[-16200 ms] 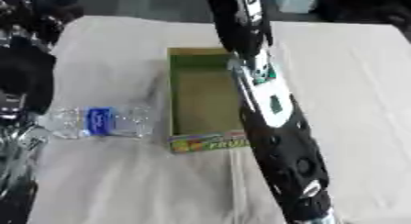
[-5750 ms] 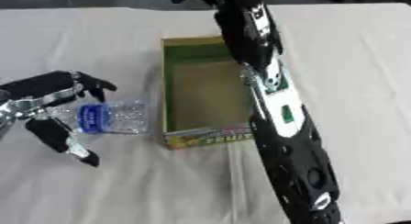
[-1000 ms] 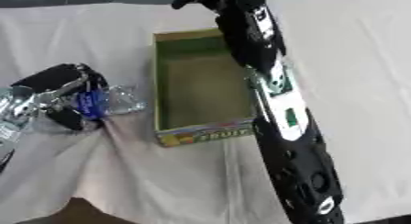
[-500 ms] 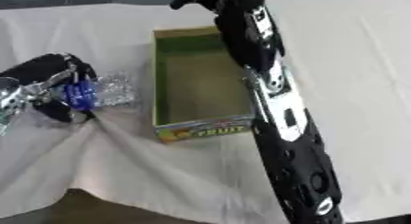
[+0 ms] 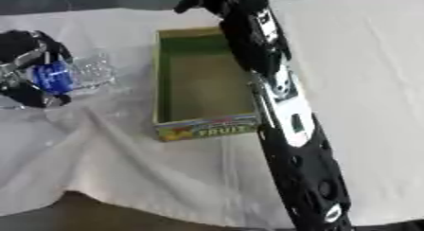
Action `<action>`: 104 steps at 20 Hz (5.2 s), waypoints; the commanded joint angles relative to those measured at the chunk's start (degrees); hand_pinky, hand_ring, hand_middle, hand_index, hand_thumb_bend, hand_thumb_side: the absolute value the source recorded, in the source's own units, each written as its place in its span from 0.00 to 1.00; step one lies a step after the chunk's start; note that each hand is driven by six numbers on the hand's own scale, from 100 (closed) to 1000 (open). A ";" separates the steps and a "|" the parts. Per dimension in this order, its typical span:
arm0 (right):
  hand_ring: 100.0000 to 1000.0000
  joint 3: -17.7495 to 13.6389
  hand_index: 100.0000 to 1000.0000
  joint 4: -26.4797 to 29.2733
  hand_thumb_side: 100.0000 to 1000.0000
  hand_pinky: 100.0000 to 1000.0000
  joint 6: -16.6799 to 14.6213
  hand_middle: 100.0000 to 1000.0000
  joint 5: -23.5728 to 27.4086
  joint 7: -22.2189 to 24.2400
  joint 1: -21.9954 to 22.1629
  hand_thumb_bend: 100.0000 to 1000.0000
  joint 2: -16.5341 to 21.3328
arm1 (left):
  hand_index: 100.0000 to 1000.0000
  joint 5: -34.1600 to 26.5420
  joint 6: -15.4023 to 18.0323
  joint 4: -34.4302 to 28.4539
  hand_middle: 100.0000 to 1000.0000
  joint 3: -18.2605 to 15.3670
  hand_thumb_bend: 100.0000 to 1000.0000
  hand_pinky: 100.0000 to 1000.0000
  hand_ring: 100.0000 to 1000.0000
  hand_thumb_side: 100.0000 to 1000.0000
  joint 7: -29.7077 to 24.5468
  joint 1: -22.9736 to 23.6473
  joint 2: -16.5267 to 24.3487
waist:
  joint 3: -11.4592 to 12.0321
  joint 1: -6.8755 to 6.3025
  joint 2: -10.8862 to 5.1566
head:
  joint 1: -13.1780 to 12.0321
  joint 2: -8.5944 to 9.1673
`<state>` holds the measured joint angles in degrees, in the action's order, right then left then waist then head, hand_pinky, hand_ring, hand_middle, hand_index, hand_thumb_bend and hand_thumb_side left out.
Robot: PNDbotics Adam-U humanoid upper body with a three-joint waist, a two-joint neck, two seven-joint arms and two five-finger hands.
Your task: Pick up objects on the table and place them in the box.
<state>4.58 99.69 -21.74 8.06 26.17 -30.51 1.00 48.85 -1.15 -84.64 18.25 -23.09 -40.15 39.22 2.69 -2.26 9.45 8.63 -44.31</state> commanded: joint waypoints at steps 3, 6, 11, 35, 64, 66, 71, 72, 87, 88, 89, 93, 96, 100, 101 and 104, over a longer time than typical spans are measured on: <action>0.80 0.25 0.94 0.31 1.00 0.58 0.09 0.85 -0.01 0.26 -0.09 0.34 -0.20 | 0.21 -0.54 0.82 -0.72 0.06 -0.61 0.18 0.00 0.13 0.00 -1.20 -2.77 3.79 | 0.34 -0.38 -1.64 | 1.02 0.20; 0.80 0.30 0.94 0.20 1.00 0.58 0.11 0.85 -0.01 0.31 0.06 0.34 -0.22 | 0.22 -0.33 1.34 -0.70 0.06 -0.24 0.18 0.00 0.13 0.00 -1.80 -4.07 4.30 | 0.36 -0.56 -1.94 | 1.18 0.20; 0.80 0.28 0.94 0.09 1.00 0.58 0.11 0.85 -0.08 0.33 0.34 0.34 -0.16 | 0.25 -0.42 2.29 -0.57 0.08 0.61 0.20 0.00 0.15 0.00 -3.07 -6.52 4.57 | -0.09 -0.87 -2.35 | 1.26 0.20; 0.79 -1.78 0.92 1.13 1.00 0.58 0.67 0.85 -0.76 -3.25 0.22 0.34 0.82 | 0.25 -1.35 5.19 -0.44 0.09 4.30 0.21 0.00 0.16 0.00 -8.11 -15.71 -0.21 | -6.41 -2.29 -4.41 | 1.38 0.20; 0.76 -0.91 0.87 5.78 1.00 0.57 1.32 0.82 2.09 -6.43 -1.66 0.34 0.47 | 0.31 2.60 9.74 13.53 0.19 7.09 0.23 0.00 0.23 0.00 -7.17 -23.33 -16.18 | -12.08 -3.01 -5.01 | 0.43 0.20; 0.76 -0.97 0.87 5.81 1.00 0.57 1.39 0.82 1.96 -6.41 -1.60 0.34 0.43 | 0.32 2.66 9.82 13.86 0.20 7.02 0.23 0.00 0.24 0.00 -6.98 -23.40 -16.76 | -12.37 -3.09 -5.04 | 0.39 0.20; 0.76 -1.13 0.87 5.79 1.00 0.57 1.56 0.82 1.68 -6.31 -1.45 0.34 0.35 | 0.37 2.40 10.27 14.28 0.27 7.06 0.32 0.04 0.29 0.13 -6.74 -23.21 -17.72 | -13.06 -3.23 -5.02 | 0.48 0.20; 0.76 -1.16 0.87 5.78 1.00 0.57 1.60 0.82 1.63 -6.30 -1.42 0.34 0.33 | 0.37 2.19 10.47 14.28 0.27 7.07 0.32 0.04 0.29 0.13 -6.58 -23.15 -17.81 | -13.13 -3.24 -5.02 | 0.48 0.20; 0.77 -1.62 0.87 5.39 1.00 0.57 1.46 0.82 1.21 -6.50 -1.32 0.34 0.05 | 0.90 -13.90 9.75 15.60 0.61 7.19 0.90 0.65 0.78 0.77 -16.80 -23.05 -17.40 | -13.24 -2.61 -5.36 | 0.93 0.20; 0.77 -1.64 0.87 5.36 1.00 0.57 1.44 0.82 1.20 -6.52 -1.32 0.34 0.02 | 0.90 -14.18 9.53 15.39 0.61 7.19 0.90 0.65 0.79 0.77 -16.96 -23.07 -17.33 | -13.24 -2.56 -5.39 | 0.95 0.20; 0.77 -1.65 0.87 5.34 1.00 0.57 1.42 0.82 1.21 -6.55 -1.33 0.34 0.00 | 0.90 -14.37 9.35 15.15 0.61 7.18 0.90 0.65 0.78 0.77 -16.99 -23.08 -17.25 | -13.24 -2.52 -5.40 | 0.97 0.20; 0.77 -1.65 0.88 5.24 1.00 0.57 1.27 0.83 1.20 -6.45 -1.35 0.34 0.01 | 0.89 -15.23 8.73 13.47 0.60 6.94 0.90 0.63 0.77 0.78 -15.60 -22.78 -16.79 | -13.07 -2.29 -5.22 | 1.12 0.20; 0.77 -1.73 0.88 5.19 1.00 0.57 1.03 0.83 1.22 -6.37 -1.41 0.34 0.23 | 0.88 -17.27 8.46 9.10 0.59 6.84 0.88 0.62 0.76 0.78 -11.52 -21.67 -15.22 | -12.76 -2.10 -4.98 | 1.76 0.20; 0.77 -2.15 0.88 4.91 1.00 0.57 0.28 0.83 1.25 -6.57 -1.19 0.33 1.61 | 0.86 -25.20 9.46 -1.97 0.59 6.78 0.75 0.63 0.76 0.74 -2.30 -18.05 -10.27 | -12.02 -1.66 -4.72 | 3.54 0.20; 0.78 -2.25 0.88 4.75 1.00 0.57 0.01 0.83 1.23 -6.57 -1.05 0.33 2.04 | 0.86 -27.27 9.50 -4.62 0.59 6.73 0.73 0.62 0.75 0.73 -0.38 -16.95 -8.84 | -11.80 -1.55 -4.68 | 3.98 0.20; 0.78 -2.51 0.88 4.04 1.00 0.57 -0.99 0.83 1.15 -6.48 -0.86 0.31 3.34 | 0.84 -32.56 8.90 -11.76 0.60 5.59 0.70 0.60 0.73 0.72 4.16 -12.61 -4.27 | -10.95 -1.23 -4.49 | 5.27 0.20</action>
<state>2.40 103.43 -22.24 9.45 19.69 -30.91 3.36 18.56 7.91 -93.07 25.18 -20.90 -52.13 32.06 -8.21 -3.70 5.70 12.91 -44.31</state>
